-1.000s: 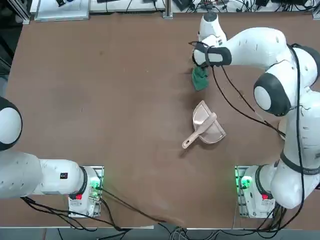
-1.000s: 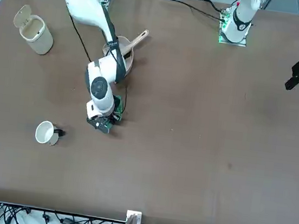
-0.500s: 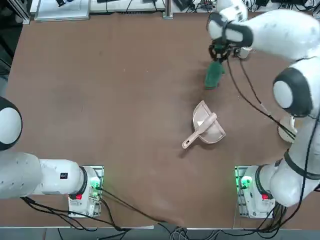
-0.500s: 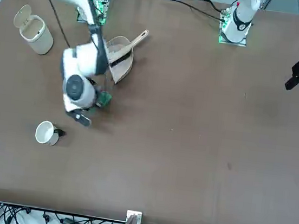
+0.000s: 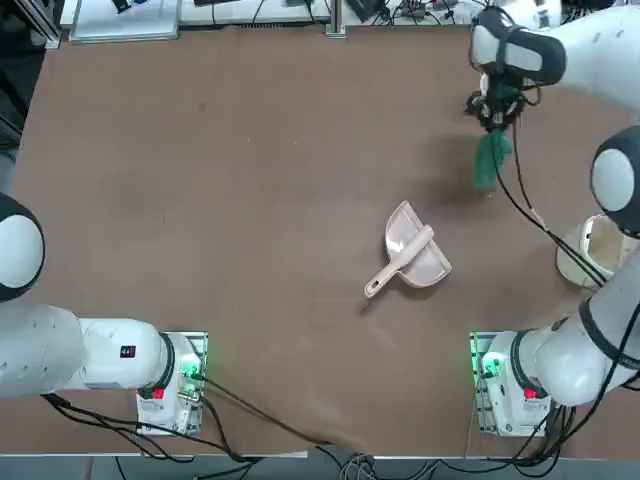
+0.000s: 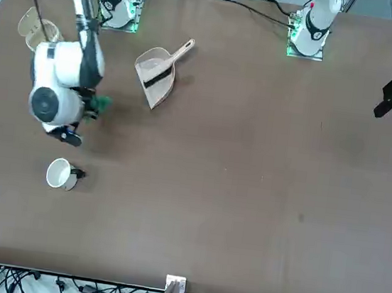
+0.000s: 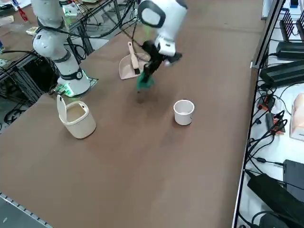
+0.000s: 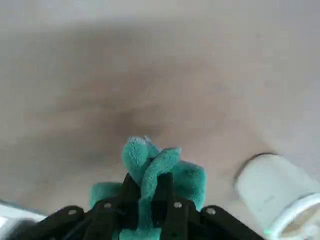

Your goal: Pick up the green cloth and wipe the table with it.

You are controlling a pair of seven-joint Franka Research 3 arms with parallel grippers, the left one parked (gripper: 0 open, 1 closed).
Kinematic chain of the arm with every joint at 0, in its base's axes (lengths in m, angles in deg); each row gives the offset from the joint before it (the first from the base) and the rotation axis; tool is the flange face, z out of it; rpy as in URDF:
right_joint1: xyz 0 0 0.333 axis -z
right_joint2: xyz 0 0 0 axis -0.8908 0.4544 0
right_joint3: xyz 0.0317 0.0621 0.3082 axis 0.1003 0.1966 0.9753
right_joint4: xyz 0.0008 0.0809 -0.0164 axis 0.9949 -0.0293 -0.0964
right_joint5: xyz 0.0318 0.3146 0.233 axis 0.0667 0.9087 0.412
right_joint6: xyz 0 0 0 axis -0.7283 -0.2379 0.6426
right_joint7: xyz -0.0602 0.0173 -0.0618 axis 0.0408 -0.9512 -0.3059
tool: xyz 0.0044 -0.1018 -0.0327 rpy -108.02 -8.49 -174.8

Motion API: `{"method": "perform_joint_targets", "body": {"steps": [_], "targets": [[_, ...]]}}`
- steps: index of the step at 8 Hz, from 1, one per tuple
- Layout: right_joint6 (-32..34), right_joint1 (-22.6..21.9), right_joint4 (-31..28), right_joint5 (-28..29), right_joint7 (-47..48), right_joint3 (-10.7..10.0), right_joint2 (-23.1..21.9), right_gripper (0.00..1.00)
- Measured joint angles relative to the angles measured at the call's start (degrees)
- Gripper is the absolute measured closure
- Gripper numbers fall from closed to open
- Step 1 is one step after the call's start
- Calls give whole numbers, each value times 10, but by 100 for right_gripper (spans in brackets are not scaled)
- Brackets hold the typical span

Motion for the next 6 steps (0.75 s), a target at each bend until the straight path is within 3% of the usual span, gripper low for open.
{"method": "perform_joint_targets", "body": {"steps": [3,6], "targets": [[-76,61,-78,-16,-48,-3,-5,89],[-198,60,-157,-9,22,7,4,89]]}}
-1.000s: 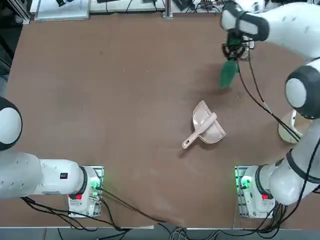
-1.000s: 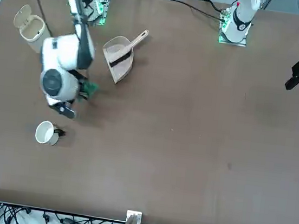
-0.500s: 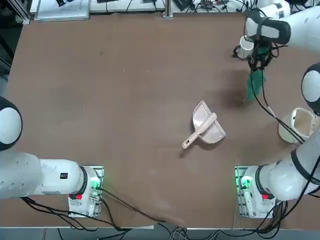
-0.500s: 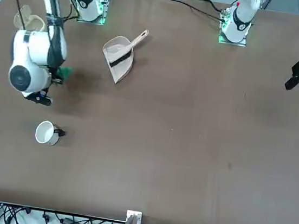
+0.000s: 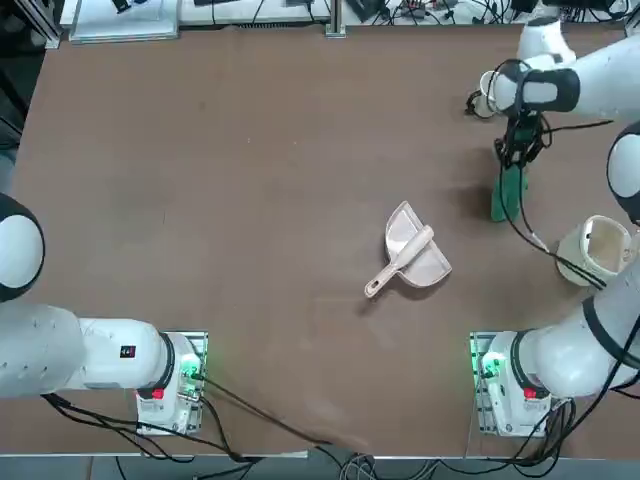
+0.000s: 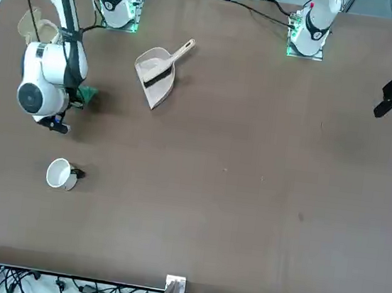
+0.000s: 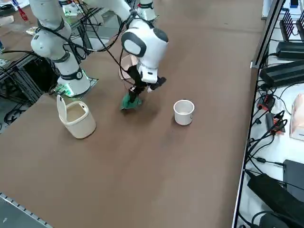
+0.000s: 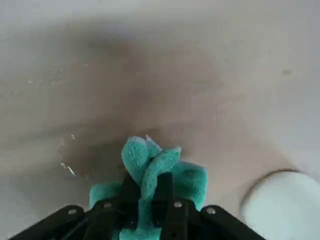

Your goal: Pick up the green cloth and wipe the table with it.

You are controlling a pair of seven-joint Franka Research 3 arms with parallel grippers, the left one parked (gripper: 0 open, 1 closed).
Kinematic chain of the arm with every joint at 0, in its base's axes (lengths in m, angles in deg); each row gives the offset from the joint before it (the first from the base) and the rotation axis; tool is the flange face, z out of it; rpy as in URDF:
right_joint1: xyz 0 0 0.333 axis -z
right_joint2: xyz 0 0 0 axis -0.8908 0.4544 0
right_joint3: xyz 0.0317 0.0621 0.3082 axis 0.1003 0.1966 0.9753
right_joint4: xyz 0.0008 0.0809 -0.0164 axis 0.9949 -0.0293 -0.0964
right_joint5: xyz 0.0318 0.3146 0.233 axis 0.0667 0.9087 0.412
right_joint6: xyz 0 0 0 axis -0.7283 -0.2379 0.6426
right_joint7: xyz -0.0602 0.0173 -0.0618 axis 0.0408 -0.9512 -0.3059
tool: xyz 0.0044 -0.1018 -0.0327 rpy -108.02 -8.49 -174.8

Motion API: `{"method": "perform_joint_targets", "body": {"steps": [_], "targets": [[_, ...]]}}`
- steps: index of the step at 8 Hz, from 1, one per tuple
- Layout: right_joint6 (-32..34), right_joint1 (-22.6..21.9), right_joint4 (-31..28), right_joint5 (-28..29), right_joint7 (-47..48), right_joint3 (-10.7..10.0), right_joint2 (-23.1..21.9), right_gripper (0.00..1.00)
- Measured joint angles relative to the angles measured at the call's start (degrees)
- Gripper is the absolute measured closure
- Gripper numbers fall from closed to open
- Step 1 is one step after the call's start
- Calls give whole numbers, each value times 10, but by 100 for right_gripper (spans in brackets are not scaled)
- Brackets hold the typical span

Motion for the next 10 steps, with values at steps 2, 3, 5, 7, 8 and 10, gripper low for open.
{"method": "perform_joint_targets", "body": {"steps": [2,3,5,7,8,10], "targets": [[-84,-24,-28,33,75,6,25,89],[-95,-44,-23,63,95,3,37,89],[-121,-76,-10,153,115,2,43,89],[-129,-116,43,198,180,5,68,89],[-127,-132,81,204,205,6,91,89],[-78,-142,126,203,192,4,120,89]]}}
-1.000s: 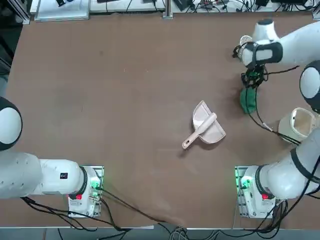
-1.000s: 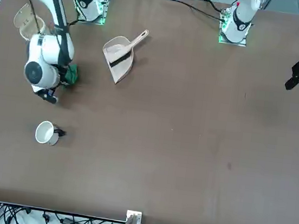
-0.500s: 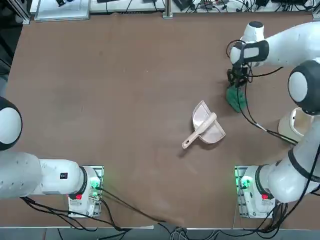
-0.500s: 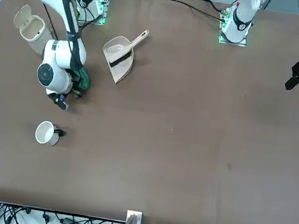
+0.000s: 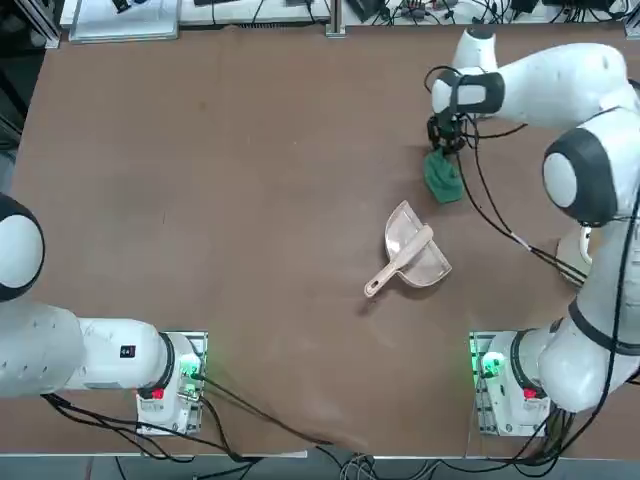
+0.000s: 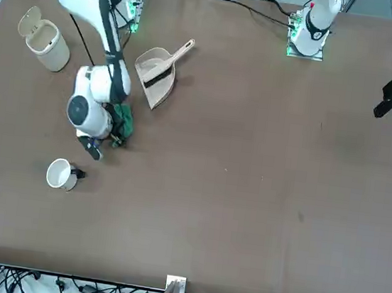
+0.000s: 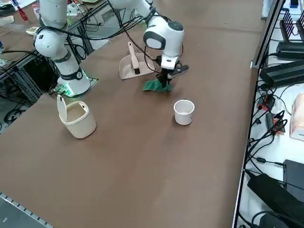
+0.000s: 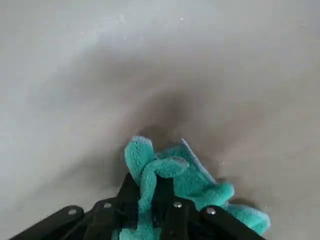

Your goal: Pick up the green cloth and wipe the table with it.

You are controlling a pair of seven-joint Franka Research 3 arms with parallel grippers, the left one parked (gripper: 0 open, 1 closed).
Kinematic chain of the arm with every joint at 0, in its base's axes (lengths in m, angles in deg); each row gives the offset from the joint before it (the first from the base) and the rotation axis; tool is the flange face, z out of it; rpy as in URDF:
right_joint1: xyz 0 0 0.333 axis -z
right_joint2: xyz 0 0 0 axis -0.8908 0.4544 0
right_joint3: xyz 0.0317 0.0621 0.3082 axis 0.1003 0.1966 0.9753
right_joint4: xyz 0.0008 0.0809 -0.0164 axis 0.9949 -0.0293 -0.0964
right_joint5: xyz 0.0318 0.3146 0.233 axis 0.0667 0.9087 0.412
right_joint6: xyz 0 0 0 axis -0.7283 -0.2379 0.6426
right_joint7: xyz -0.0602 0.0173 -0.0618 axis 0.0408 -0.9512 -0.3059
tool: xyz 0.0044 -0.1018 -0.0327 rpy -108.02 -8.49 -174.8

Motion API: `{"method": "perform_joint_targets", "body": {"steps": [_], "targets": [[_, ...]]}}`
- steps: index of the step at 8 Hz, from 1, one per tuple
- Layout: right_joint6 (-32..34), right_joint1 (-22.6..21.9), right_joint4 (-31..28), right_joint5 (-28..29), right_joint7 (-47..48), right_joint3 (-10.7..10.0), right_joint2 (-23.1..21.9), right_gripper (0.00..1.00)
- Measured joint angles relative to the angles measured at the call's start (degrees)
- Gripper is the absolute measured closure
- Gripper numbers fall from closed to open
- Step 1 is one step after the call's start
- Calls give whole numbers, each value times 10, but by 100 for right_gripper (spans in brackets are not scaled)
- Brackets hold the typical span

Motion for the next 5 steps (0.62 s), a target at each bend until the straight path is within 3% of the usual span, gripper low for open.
{"method": "perform_joint_targets", "body": {"steps": [2,5], "targets": [[76,1,-8,-37,-87,-40,-1,89],[85,7,-77,-120,-195,-111,-21,89]]}}
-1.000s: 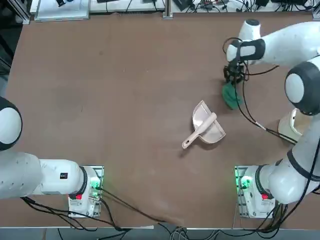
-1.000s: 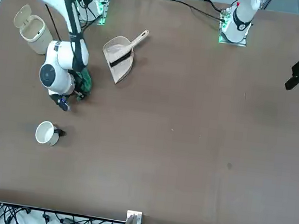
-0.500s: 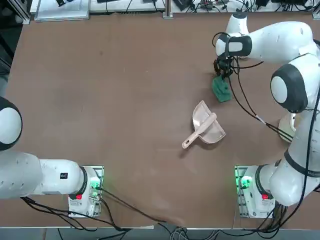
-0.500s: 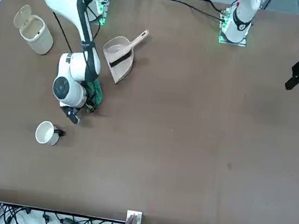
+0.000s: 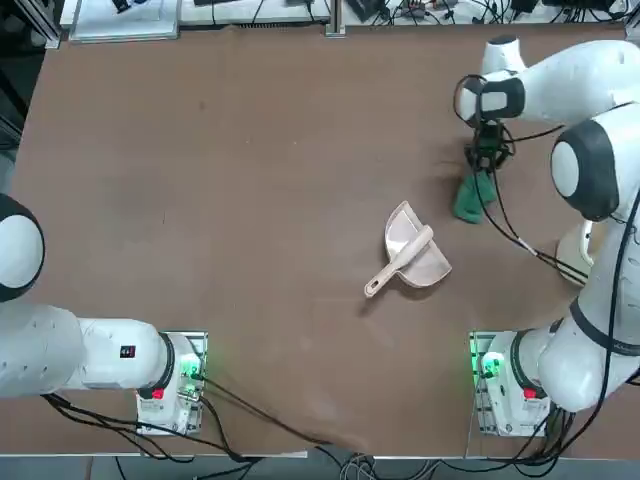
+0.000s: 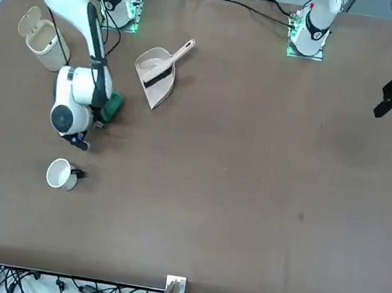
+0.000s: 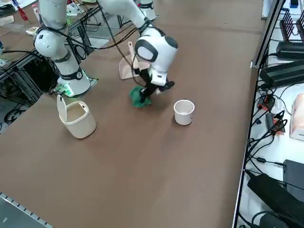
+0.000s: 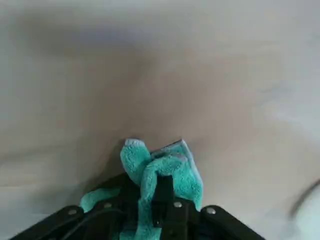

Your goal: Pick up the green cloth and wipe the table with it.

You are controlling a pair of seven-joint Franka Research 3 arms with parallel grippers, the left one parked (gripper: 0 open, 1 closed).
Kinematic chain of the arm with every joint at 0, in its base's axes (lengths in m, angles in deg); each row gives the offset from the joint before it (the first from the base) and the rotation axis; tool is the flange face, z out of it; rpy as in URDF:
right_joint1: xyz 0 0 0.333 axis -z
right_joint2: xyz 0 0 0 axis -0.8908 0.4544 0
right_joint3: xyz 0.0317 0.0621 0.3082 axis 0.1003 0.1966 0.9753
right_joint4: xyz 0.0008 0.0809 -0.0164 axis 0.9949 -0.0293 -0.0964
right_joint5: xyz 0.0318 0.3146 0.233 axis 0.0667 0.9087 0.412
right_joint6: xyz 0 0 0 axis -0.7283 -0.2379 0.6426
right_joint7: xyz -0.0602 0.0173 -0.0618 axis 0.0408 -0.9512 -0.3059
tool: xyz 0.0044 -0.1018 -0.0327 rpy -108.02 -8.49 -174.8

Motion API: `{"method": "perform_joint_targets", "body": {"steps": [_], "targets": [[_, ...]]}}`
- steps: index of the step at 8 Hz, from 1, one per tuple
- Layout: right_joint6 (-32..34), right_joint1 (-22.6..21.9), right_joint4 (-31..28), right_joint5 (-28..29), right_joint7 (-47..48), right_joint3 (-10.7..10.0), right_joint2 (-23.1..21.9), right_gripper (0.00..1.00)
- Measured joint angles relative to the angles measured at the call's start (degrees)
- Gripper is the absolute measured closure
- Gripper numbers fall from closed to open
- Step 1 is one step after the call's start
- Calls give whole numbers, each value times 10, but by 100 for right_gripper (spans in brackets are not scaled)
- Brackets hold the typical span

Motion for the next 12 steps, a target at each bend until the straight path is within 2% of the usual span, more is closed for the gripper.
{"method": "perform_joint_targets", "body": {"steps": [1,2,4,6,8,10,12], "targets": [[0,1,-18,-12,-32,-26,-5,89],[-1,1,-26,-14,-48,-41,-7,89],[-3,-13,-27,-1,-33,-40,-11,91],[-5,-64,-11,91,16,-36,-12,91],[-10,-107,16,159,70,-35,-9,91],[-10,-118,57,191,108,-35,4,91],[-8,-115,88,194,110,-38,15,91]]}}
